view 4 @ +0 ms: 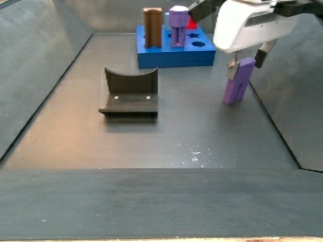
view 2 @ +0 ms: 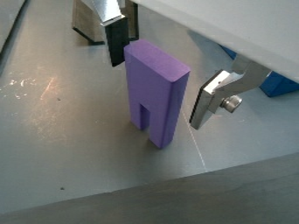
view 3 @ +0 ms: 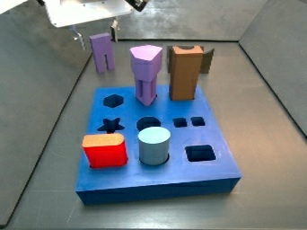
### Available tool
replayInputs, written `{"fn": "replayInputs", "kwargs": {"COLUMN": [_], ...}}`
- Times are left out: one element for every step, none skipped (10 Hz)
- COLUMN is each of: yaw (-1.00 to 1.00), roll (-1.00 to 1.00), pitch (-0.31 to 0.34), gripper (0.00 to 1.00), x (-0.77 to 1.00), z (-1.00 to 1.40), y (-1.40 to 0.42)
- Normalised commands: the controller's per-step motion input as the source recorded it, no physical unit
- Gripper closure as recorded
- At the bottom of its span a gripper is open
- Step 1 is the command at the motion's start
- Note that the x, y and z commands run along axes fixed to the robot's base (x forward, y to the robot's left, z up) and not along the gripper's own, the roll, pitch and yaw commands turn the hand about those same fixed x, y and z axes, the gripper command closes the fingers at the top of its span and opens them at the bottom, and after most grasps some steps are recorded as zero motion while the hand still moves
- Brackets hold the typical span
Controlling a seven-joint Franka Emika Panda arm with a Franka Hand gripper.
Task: Pick up the double-square object. Move to above the board. Insert the double-square object.
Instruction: Pick up the double-square object.
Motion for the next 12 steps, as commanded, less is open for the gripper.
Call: {"fn": "replayInputs", "kwargs": {"yaw": [0.00,0.00,0.00,0.00,0.00,0.00,0.00,0.00,0.00,0.00,0.00,0.00], "roll": [0.00,0.00,0.00,0.00,0.00,0.00,0.00,0.00,0.00,0.00,0.00,0.00], "pitch": [0.000,0.000,0.000,0.000,0.000,0.000,0.000,0.000,0.000,0.000,0.000,0.000], "gripper": [0.00,1.00,1.00,1.00,1.00,1.00,1.00,1.00,1.00,1.00,1.00,1.00], "x": [0.00,0.00,0.00,0.00,0.00,0.00,0.00,0.00,0.00,0.00,0.00,0.00], "z": [0.00,0.00,0.00,0.00,0.00,0.00,0.00,0.00,0.00,0.00,0.00,0.00], "y": [0.00,0.00,0.00,0.00,0.00,0.00,0.00,0.00,0.00,0.00,0.00,0.00]}}
